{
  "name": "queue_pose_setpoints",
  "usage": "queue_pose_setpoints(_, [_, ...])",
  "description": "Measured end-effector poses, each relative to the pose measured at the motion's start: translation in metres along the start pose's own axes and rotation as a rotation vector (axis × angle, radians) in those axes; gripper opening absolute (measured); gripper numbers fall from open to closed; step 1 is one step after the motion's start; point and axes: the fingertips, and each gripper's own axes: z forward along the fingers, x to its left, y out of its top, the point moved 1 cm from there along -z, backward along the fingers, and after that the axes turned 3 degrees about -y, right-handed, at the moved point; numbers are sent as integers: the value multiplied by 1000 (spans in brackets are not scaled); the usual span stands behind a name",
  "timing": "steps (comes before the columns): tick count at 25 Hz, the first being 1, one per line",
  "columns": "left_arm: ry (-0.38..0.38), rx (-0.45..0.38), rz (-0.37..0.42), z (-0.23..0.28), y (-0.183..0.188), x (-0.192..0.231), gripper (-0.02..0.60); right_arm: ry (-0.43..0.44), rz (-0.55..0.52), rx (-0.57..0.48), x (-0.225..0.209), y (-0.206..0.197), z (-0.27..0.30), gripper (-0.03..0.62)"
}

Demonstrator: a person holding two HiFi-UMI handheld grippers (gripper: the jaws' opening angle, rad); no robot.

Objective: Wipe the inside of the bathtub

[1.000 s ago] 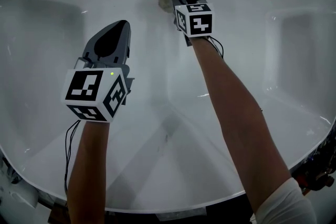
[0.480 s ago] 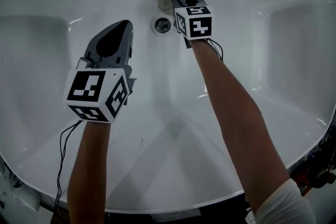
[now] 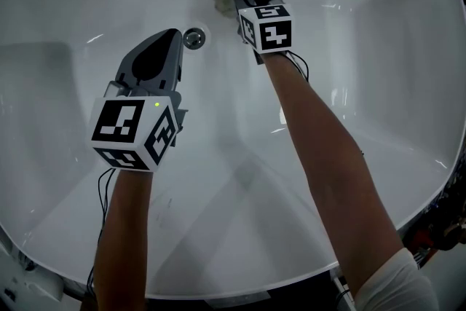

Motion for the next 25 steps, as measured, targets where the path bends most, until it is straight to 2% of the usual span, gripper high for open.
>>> queue_pose_setpoints(12, [-37,8,13,34,11,-47,11,-40,4,-8,-70,2,-28,98])
queue_pose_setpoints(19, [-61,-3,23,63,32,-93,11,-97,35,-8,-143,3,-58,98])
queue_pose_setpoints(25, [-79,14,57,66,15,-101,11,-126,69,-1,-162,-10,-57,98])
